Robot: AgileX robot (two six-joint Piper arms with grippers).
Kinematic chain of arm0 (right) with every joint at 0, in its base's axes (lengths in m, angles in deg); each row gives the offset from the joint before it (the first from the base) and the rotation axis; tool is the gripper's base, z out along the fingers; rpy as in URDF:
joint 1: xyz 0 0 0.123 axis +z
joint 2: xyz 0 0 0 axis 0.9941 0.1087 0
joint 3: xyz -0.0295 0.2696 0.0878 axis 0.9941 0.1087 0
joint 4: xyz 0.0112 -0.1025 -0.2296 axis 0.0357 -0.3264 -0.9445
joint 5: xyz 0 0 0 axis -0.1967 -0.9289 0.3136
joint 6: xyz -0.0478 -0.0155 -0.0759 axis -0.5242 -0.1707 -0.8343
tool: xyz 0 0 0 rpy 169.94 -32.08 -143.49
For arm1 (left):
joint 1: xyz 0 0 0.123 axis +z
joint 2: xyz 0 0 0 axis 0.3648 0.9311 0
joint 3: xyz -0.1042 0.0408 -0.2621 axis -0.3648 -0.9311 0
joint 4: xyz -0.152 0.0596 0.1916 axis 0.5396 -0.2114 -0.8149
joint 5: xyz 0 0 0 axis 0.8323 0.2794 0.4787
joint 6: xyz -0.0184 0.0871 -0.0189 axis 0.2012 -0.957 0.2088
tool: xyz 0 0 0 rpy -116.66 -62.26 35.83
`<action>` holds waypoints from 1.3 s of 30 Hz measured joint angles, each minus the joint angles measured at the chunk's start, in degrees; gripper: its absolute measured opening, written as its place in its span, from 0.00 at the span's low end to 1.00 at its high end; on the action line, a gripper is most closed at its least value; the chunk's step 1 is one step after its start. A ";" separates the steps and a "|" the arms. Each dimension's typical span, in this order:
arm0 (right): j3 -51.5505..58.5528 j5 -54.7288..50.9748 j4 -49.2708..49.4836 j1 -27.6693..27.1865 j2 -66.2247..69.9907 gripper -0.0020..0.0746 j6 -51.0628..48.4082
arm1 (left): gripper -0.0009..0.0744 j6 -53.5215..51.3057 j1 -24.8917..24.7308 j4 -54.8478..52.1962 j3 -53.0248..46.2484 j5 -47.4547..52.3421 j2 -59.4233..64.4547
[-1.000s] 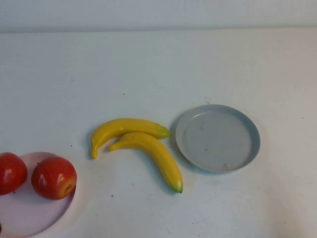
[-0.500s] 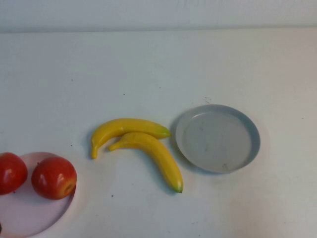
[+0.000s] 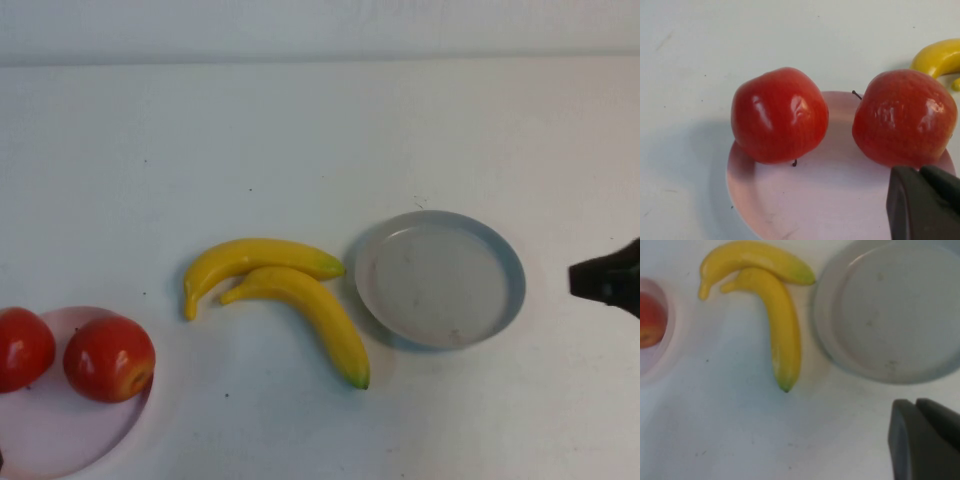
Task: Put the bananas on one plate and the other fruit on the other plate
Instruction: Put another type of fruit in the right plate
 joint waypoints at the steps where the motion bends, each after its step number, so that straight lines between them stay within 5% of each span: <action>1: -1.35 0.28 -0.22 1.93 2.62 0.00 -0.13 | 0.01 0.00 0.00 0.00 0.00 0.00 0.00; 10: -20.43 -4.25 -7.70 19.42 24.89 0.03 -0.65 | 0.01 0.00 0.00 0.00 0.00 0.00 0.00; 17: -35.96 -13.06 -14.35 27.79 40.65 0.33 -0.65 | 0.01 0.00 0.00 0.00 0.00 0.00 0.00; 22: -44.12 -14.54 -16.95 29.09 48.94 0.48 0.12 | 0.01 0.00 0.00 0.00 0.00 0.00 0.00; 39: -65.44 -18.34 -25.76 29.09 68.09 0.51 7.74 | 0.01 0.00 0.00 0.00 0.00 0.00 0.00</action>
